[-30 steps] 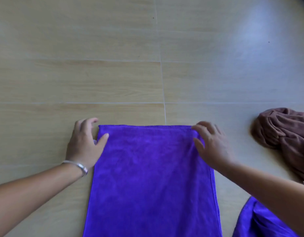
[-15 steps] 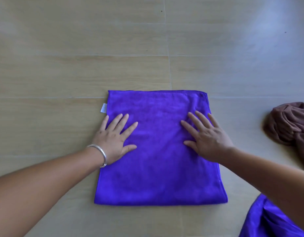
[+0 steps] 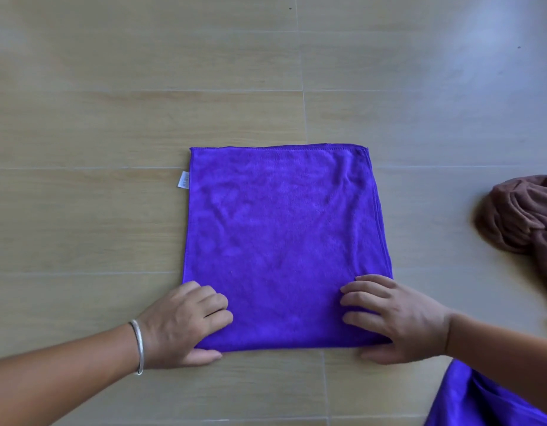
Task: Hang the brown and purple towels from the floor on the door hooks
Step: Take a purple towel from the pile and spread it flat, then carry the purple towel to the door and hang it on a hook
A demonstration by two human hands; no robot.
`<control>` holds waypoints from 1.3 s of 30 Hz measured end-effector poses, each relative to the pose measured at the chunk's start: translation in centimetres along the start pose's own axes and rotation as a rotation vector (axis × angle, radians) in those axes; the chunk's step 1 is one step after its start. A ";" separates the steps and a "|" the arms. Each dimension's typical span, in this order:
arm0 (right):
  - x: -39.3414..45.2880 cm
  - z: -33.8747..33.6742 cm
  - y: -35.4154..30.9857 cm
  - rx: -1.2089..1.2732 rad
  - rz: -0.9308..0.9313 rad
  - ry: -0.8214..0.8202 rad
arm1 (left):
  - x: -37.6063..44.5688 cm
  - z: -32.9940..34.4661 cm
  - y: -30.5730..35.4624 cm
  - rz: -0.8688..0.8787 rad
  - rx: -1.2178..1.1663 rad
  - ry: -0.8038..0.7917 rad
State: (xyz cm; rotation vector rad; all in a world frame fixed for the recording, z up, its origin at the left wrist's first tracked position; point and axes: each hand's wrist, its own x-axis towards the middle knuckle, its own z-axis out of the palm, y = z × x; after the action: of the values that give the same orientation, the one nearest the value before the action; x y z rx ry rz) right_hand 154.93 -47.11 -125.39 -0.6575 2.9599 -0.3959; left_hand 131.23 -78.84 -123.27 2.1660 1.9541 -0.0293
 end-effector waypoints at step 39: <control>12.0 -82.0 -24.7 -0.127 0.342 0.324 | -19.5 -83.1 3.1 -0.426 0.170 0.308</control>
State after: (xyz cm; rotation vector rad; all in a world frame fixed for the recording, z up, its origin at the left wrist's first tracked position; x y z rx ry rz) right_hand 142.88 -54.74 -40.13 -0.0896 3.3388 -0.3116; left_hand 120.90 -83.43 -38.59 1.8953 2.6478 0.0759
